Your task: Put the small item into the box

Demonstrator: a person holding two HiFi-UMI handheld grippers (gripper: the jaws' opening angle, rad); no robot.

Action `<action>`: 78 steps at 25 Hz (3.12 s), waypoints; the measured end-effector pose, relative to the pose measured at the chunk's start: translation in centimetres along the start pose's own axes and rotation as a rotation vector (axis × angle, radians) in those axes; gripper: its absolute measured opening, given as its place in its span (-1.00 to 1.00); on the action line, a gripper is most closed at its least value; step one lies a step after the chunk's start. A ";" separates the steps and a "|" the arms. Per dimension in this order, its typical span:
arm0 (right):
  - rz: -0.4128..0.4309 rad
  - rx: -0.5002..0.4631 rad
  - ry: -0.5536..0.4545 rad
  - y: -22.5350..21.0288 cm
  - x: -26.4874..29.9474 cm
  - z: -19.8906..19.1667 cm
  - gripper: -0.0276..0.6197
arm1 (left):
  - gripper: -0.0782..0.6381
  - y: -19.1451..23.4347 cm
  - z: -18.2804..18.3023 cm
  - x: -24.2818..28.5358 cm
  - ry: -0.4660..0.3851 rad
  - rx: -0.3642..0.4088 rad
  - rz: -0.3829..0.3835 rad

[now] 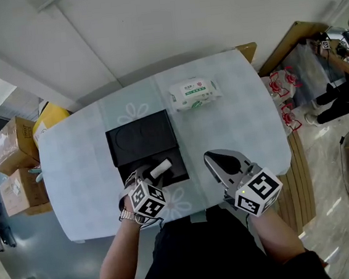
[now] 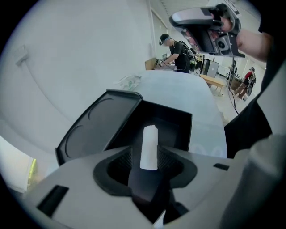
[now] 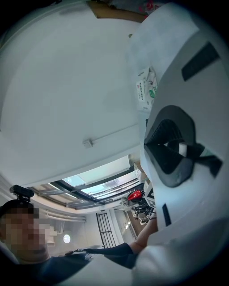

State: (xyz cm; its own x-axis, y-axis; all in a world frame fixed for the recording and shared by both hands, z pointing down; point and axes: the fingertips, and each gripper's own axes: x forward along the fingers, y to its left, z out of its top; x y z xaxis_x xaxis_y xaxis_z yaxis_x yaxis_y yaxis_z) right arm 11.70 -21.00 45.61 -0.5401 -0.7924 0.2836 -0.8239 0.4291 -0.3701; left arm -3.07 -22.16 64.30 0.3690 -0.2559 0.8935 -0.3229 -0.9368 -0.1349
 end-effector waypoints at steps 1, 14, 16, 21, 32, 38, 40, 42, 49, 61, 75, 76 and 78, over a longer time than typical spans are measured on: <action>0.012 -0.009 -0.001 0.3 0.0 0.2 -0.89 | -0.33 0.1 0.4 -0.6 -0.017 -0.016 0.015; 0.225 -0.132 0.010 4.5 -2.0 1.4 -0.89 | -0.52 -1.1 7.0 -13.0 -0.514 -0.431 0.167; 0.261 -0.153 0.014 5.1 -2.4 1.4 -0.89 | -0.68 -1.9 8.3 -15.8 -0.649 -0.464 0.187; 0.347 -0.205 0.016 7.4 -3.5 1.4 -0.89 | -0.76 -4.6 9.7 -20.8 -0.818 -0.470 0.249; 0.429 -0.269 -0.027 14.0 -5.8 2.3 -0.89 | -0.76 -9.4 8.4 -26.1 -0.871 -0.516 0.262; 0.397 -0.258 -0.018 17.5 -4.9 0.6 -0.89 | -0.76 -10.0 5.1 -27.8 -0.884 -0.508 0.230; 0.376 -0.246 -0.015 19.0 -4.7 -0.2 -0.89 | -0.76 -10.1 3.9 -28.6 -0.891 -0.503 0.208; 0.354 -0.239 -0.013 20.4 -4.5 -0.9 -0.89 | -0.76 -10.1 2.7 -29.4 -0.901 -0.495 0.188; 0.268 -0.230 -0.002 24.0 -4.9 -3.6 -0.89 | -0.76 -10.0 -0.7 -31.2 -0.932 -0.460 0.135; 0.152 -0.215 -0.015 26.2 -6.5 -6.0 -0.89 | -0.76 -10.8 -3.2 -31.6 -0.970 -0.412 0.062; 0.133 -0.213 -0.048 27.6 -7.4 -6.3 -0.89 | -0.76 -12.1 -3.7 -32.7 -0.974 -0.368 0.048; 0.133 -0.213 -0.048 27.7 -7.4 -6.3 -0.89 | -0.76 -12.1 -3.8 -32.8 -0.975 -0.368 0.047; 0.133 -0.213 -0.047 27.8 -7.3 -6.3 -0.89 | -0.76 -12.0 -3.9 -32.9 -0.978 -0.369 0.045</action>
State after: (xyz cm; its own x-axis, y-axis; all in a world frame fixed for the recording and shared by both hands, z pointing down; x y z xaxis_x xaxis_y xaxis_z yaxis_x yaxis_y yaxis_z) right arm -8.39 -0.55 38.81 -0.6416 -0.7400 0.2020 -0.7665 0.6085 -0.2057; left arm -14.69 -1.58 38.18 0.8411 -0.5243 0.1327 -0.5390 -0.8327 0.1266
